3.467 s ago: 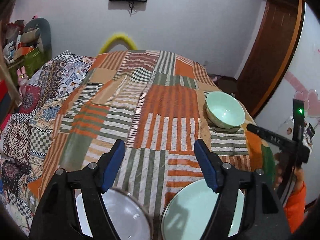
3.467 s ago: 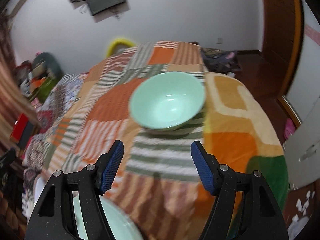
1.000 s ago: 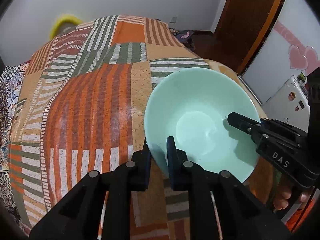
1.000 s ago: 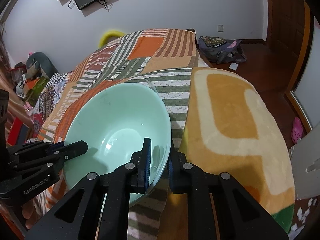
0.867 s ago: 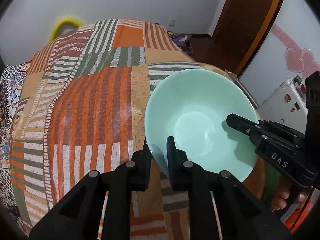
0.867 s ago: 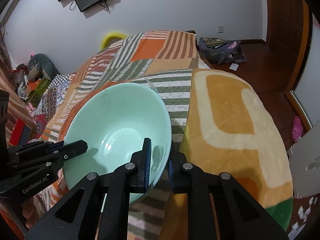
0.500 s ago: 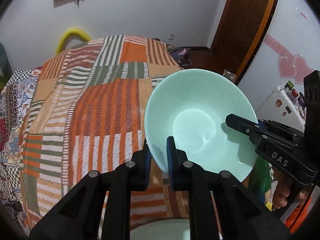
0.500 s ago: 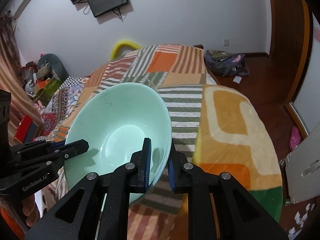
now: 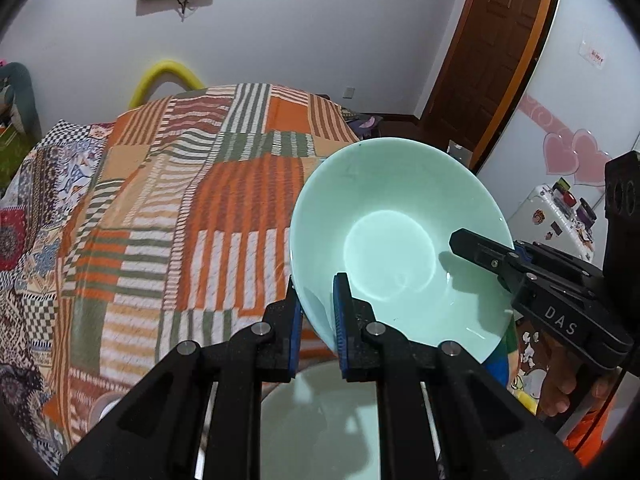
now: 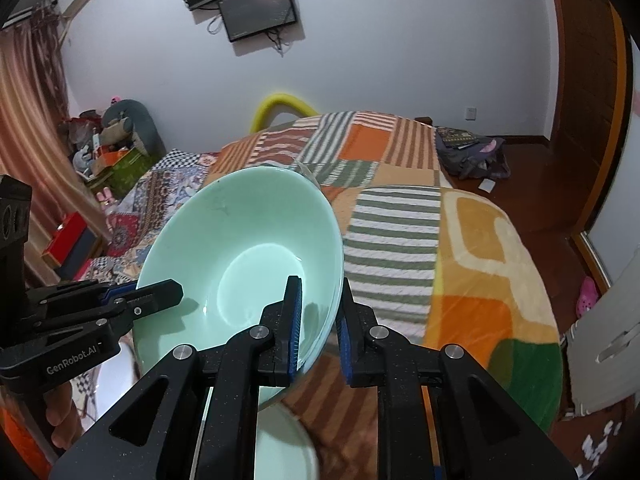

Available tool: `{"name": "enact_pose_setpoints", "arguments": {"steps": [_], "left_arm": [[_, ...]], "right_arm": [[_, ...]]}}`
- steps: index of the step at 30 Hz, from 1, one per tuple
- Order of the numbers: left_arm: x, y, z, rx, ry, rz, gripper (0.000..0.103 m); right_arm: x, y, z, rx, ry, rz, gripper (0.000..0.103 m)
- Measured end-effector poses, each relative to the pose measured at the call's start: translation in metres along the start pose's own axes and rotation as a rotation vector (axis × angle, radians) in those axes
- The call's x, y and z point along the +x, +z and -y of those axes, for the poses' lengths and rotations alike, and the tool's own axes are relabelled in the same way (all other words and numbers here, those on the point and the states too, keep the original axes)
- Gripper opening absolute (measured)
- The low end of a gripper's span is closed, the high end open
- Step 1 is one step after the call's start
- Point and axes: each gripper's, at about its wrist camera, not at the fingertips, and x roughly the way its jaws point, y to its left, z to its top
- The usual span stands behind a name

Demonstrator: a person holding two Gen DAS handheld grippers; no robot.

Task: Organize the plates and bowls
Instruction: 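Lift the mint-green bowl with both grippers and carry it over the white bowl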

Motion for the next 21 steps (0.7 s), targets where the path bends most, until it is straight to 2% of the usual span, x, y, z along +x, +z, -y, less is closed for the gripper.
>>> {"name": "enact_pose_setpoints", "arguments": {"steps": [11,21], "left_arm": [[-0.055,-0.043,-0.033,-0.040,0.031,0.029,0.014],[-0.091,-0.082,-0.078,-0.133,0.068,0.042,0.014]], "right_arm": [[-0.004,-0.022,-0.045,-0.015,0.078,-0.014,0.017],[0.005,-0.041,-0.092,-0.088,0.154,-0.060,0.017]]}}
